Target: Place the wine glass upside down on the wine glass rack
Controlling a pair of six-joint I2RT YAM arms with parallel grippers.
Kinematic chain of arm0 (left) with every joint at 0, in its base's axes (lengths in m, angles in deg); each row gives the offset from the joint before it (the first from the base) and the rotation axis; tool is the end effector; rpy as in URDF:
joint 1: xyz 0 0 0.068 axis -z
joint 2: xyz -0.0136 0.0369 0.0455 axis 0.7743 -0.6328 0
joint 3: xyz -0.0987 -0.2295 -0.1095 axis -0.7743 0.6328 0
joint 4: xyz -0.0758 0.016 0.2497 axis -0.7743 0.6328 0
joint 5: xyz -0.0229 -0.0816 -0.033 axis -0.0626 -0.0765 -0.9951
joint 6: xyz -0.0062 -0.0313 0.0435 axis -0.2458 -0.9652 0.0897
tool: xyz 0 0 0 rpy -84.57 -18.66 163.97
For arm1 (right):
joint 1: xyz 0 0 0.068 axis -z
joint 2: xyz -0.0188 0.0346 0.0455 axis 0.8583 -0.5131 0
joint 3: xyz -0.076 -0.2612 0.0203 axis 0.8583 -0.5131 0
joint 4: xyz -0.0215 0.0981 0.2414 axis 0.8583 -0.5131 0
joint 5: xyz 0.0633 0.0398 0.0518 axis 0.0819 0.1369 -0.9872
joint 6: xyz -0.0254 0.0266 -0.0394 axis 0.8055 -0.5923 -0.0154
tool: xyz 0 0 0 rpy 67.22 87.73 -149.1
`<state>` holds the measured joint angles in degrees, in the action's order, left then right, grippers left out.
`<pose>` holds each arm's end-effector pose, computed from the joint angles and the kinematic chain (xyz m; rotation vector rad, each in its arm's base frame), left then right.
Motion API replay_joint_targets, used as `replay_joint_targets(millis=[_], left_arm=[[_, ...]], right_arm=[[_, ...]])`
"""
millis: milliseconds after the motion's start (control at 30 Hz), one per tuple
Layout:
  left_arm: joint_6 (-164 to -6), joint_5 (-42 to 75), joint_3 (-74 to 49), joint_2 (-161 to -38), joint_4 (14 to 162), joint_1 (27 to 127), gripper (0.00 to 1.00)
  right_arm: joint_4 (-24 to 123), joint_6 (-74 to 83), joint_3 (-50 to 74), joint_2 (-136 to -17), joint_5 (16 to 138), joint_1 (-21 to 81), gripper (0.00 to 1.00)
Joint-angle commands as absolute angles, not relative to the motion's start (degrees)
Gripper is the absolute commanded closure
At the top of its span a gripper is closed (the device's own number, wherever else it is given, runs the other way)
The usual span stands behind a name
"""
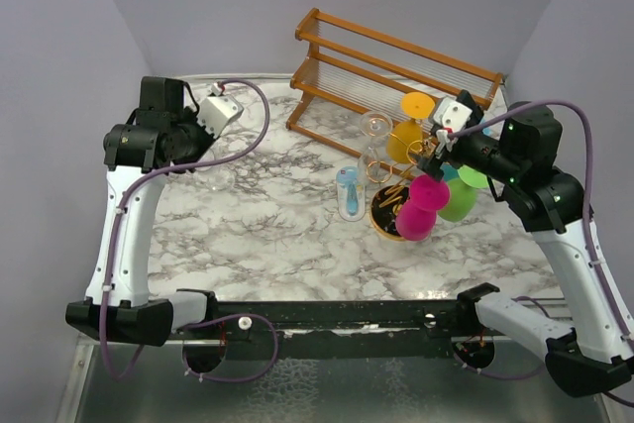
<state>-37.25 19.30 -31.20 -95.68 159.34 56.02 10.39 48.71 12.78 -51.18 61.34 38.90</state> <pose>0.2147 -0.0233 0.4198 0.9062 2.2581 0.1270 0.1634 0.0751 0.4406 -1.1337 1.4945 0.1762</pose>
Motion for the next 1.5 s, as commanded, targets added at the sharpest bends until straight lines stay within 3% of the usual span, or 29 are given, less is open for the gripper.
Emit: replay_joint_targets(millis=[0, 533, 800, 1000, 1467], left_arm=[[-39.58, 16.92, -36.58, -95.90, 156.01, 56.78, 1.00], [-51.77, -0.43, -49.67, -95.46, 137.35, 56.79, 1.00], [-69.38, -11.68, -48.79, -95.88, 122.01, 56.80, 1.00], [-81.60, -18.07, -45.33, -97.44, 111.18, 56.80, 1.00], [-93.55, -24.33, -37.21, -97.81, 100.20, 56.80, 1.00]], right_arm=[[12.48, 46.11, 15.34, -50.82, 63.21, 39.09, 0.00], [22.63, 39.99, 23.06, -60.27, 69.52, 39.09, 0.00], [23.49, 30.03, 29.87, -67.01, 57.20, 39.09, 0.03], [28.48, 20.51, 29.00, -70.41, 46.58, 39.14, 0.13], [39.73, -2.37, 24.67, -74.83, 50.26, 39.00, 0.31]])
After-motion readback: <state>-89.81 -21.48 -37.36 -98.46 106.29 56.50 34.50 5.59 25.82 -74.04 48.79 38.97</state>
